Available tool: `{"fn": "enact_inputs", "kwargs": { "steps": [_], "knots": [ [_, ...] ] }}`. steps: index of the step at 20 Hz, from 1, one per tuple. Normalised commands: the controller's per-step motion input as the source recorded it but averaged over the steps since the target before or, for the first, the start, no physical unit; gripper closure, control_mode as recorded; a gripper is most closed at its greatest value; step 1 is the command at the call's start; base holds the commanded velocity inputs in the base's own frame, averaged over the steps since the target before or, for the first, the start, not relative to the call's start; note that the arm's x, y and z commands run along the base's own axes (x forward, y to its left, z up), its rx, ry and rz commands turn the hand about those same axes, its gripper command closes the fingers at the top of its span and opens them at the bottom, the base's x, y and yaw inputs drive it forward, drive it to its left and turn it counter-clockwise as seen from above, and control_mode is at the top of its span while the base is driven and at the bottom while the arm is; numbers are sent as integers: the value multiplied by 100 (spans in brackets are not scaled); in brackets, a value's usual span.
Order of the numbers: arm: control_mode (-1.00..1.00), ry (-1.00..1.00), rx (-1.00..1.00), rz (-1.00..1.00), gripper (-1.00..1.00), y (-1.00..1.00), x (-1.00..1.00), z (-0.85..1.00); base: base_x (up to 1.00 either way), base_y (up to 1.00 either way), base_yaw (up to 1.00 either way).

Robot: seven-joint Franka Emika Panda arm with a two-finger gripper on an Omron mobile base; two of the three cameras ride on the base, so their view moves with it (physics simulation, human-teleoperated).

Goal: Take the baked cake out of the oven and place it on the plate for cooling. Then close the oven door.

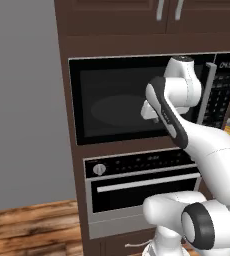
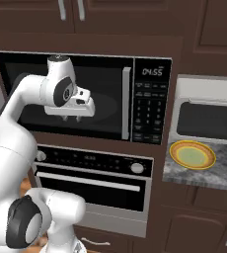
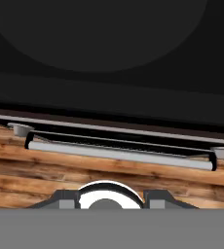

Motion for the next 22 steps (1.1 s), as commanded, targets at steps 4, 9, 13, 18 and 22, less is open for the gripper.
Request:
{"fn": "enact_inputs", "kwargs": {
  "steps": [4, 9, 13, 18, 22],
  "knots": [
    [100, -2, 0, 0, -100, 0, -3, 0, -6, 0, 0],
    [100, 0, 0, 0, -100, 0, 0, 0, -53, -12, 0],
    [100, 0, 0, 0, -100, 0, 0, 0, -46, -47, 7],
    [100, 0, 0, 0, -100, 0, 0, 0, -6, -73, 33],
    [100, 0, 0, 0, -100, 0, 0, 0, 0, -87, 60]
  ]
}}
